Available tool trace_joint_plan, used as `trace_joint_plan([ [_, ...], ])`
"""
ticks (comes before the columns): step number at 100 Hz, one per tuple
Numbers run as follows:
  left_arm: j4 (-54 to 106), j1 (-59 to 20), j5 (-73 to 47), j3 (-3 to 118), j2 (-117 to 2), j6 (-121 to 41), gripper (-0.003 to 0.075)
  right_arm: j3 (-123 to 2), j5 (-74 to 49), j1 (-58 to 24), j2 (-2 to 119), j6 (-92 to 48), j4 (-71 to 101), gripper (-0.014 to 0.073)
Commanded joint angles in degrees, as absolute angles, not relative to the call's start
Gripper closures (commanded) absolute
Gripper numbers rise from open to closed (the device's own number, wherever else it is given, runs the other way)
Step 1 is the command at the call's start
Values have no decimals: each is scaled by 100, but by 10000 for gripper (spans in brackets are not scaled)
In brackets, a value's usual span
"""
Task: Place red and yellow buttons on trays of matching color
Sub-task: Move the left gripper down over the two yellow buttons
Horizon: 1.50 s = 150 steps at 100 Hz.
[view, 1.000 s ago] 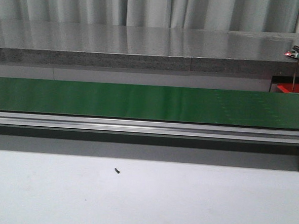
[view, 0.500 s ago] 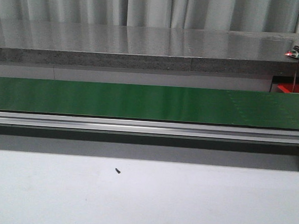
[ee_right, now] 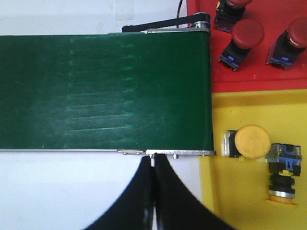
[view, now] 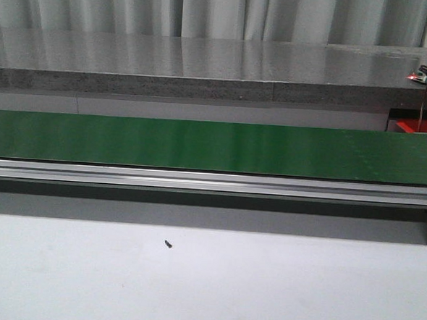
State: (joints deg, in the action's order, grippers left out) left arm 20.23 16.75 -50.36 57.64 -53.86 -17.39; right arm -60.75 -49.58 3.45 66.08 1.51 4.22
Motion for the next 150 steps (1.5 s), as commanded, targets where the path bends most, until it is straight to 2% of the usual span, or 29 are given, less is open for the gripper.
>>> trace_joint_plan([
  [1, 2277, 1661, -4685, 5905, -5304, -1732, 740, -5804, -4524, 335, 5961, 110, 370, 661],
  [26, 2400, 1661, -4783, 5905, -5304, -1732, 740, -4981, -4480, 309, 4723, 110, 375, 661],
  [66, 2426, 1740, -4619, 5905, -5569, -1396, 740, -4476, -4555, 309, 3359, 110, 375, 661],
  [91, 2437, 2300, -4493, 5959, -6277, -1238, 740, -4422, -4649, 309, 3085, 110, 375, 661],
  [109, 2451, 2851, -4420, 6537, -7012, -1123, 732, -4422, -4662, 309, 3058, 110, 375, 661],
  [116, 2521, 2983, -4372, 6825, -7292, -1123, 680, -4422, -4662, 309, 3058, 110, 375, 661],
  [120, 2529, 3013, -4399, 7019, -7467, -1123, 620, -4422, -4656, 309, 3058, 110, 375, 661],
  [135, 2529, 3002, -4387, 7649, -8112, -1084, 306, -4422, -4649, 309, 3058, 110, 375, 661],
  [140, 2529, 3002, -4398, 7855, -8355, -937, 224, -4422, -4673, 309, 3058, 110, 375, 661],
  [145, 2529, 3002, -4410, 8087, -8642, -760, 181, -4422, -4701, 309, 3058, 110, 375, 661],
  [150, 2529, 3002, -4457, 8299, -8906, -622, 176, -4422, -4707, 309, 3058, 110, 375, 661],
])
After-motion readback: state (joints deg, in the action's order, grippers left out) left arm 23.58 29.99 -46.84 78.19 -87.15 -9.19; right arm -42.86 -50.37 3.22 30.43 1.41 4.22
